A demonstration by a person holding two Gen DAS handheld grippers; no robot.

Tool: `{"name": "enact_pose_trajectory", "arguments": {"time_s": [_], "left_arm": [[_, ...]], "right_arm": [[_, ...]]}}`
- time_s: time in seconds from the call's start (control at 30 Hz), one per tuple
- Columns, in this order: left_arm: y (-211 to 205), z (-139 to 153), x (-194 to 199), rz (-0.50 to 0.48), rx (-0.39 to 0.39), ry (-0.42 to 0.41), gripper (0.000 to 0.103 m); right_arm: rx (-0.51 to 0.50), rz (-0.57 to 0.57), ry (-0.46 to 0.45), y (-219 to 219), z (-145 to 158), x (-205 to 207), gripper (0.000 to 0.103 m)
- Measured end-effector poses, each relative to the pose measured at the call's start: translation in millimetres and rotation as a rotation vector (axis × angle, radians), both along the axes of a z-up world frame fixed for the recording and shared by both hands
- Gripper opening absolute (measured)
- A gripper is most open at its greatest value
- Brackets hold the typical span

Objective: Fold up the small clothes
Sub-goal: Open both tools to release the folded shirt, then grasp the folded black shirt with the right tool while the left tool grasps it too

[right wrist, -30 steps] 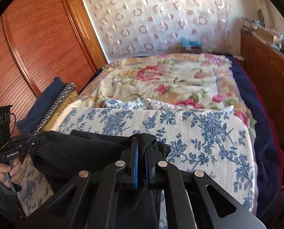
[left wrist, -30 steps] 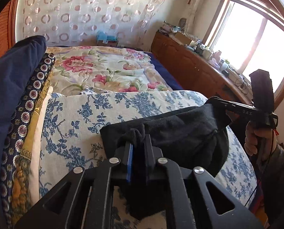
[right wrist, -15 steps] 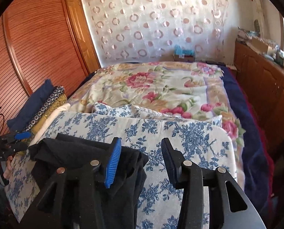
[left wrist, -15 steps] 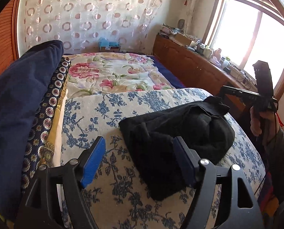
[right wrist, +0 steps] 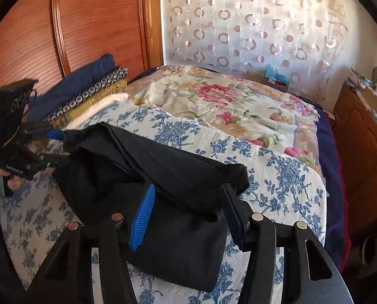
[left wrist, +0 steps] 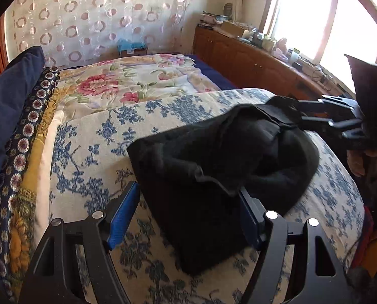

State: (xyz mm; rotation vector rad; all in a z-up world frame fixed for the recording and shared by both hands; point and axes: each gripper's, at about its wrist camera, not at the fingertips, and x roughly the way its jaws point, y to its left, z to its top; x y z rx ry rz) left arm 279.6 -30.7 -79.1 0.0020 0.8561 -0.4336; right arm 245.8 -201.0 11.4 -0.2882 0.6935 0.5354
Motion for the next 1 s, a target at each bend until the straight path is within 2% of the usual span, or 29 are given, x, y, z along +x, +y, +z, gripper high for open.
{"name": "enact_pose_trajectory", "arguments": {"time_s": [0.1, 0.2, 0.3, 0.43, 0.6, 0.8, 0.87, 1.0], "left_arm": [[3.8, 1.2, 14.2, 0.051, 0.006, -0.028, 0.074], [12.8, 4.1, 29.9, 0.114, -0.022, -0.050, 0.074], [19.9, 6.8, 48.0, 0.182, -0.014, -0.080, 0.074], [28.6, 0.5, 68.4, 0.262, 0.029, -0.061, 0.074], [34.8, -9.5, 74.3, 0.274, 0.031, -0.024, 0.074], [29.1, -14.7, 72.2, 0.257, 0.048, -0.022, 0.074], [28.5, -13.2, 71.3, 0.254, 0.053, -0.026, 0.074], [28.3, -4.4, 63.5, 0.246, 0.047, -0.042, 0.074]], "right_arm": [[-0.080, -0.024, -0.004, 6.4, -6.4, 15.7, 0.056], [-0.090, -0.052, -0.013, 1.0, -2.6, 31.4, 0.056], [-0.106, -0.116, -0.043, -2.2, 2.4, 49.9, 0.056], [-0.043, -0.227, -0.051, -19.8, 13.9, 65.5, 0.056], [0.001, -0.185, -0.057, -24.3, 24.8, 49.7, 0.056], [0.093, -0.224, -0.105, -52.2, 32.5, 28.0, 0.056], [0.094, -0.178, -0.086, -49.5, 29.3, 23.5, 0.056], [0.022, -0.064, 0.011, -34.3, 2.9, 22.7, 0.056]]}}
